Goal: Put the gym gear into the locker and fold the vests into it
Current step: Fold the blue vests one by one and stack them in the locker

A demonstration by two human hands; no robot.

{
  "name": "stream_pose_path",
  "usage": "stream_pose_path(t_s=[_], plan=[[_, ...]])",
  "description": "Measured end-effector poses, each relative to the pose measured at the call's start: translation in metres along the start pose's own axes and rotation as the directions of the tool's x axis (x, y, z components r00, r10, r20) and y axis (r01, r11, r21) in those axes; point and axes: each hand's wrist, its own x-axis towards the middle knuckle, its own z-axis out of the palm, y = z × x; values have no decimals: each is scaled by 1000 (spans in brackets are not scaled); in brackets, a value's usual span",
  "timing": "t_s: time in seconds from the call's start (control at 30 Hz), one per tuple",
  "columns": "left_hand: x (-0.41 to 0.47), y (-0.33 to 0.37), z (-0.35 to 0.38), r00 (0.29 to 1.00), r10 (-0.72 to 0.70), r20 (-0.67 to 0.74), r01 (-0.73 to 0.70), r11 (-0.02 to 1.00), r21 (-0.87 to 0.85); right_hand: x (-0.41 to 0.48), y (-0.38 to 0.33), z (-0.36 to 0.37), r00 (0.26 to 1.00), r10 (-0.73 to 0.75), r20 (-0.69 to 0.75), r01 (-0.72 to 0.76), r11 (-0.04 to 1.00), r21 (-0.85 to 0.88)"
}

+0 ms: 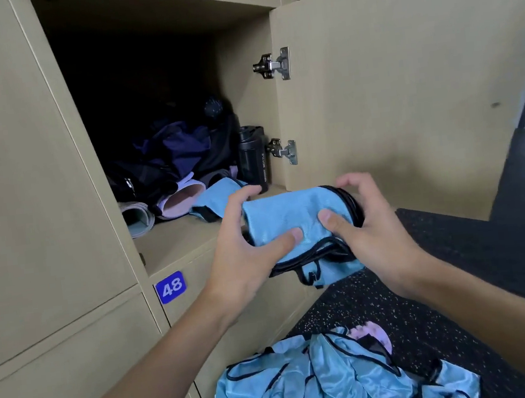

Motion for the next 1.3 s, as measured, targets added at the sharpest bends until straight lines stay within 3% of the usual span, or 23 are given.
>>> stream_pose_path(t_s=[0.1, 0.17, 0.4, 0.7, 0.83, 0.97, 1.07, 1.13, 1.3], plan=[[30, -19, -11, 991, -76, -114, 70, 996, -57, 25, 16, 18, 994, 9, 111, -12, 1000, 29], [45, -32, -16, 980, -115, -164, 107, 993, -56, 42, 29, 30, 990, 9, 141, -3, 999, -48], [99, -67, -45, 975, -116, -187, 139, 984, 115, 119, 60, 74, 986, 76, 148, -56, 990, -133], [175, -123, -86, 955, -34, -294, 136, 933, 333, 219, 102, 139, 973, -102, 208, 146, 967, -210], [197, -151, -92, 936, -22, -351, 171, 901, 400, 241, 137, 167, 952, -281, 119, 305, 897, -321], [204, -163, -92, 904, 110, -414, 163, 805, 571, 242, 158, 178, 920, -381, 96, 361, 723, -589], [206, -163, -90, 888, 277, -366, 82, 688, 721, 241, 168, 180, 938, -324, 122, 330, 732, -597], [207, -162, -91, 905, 300, -302, 56, 619, 783, 241, 175, 182, 938, -328, 110, 325, 726, -606], [209, -165, -97, 930, 259, -260, -7, 721, 693, 240, 178, 185, 900, -429, 74, 385, 707, -593]])
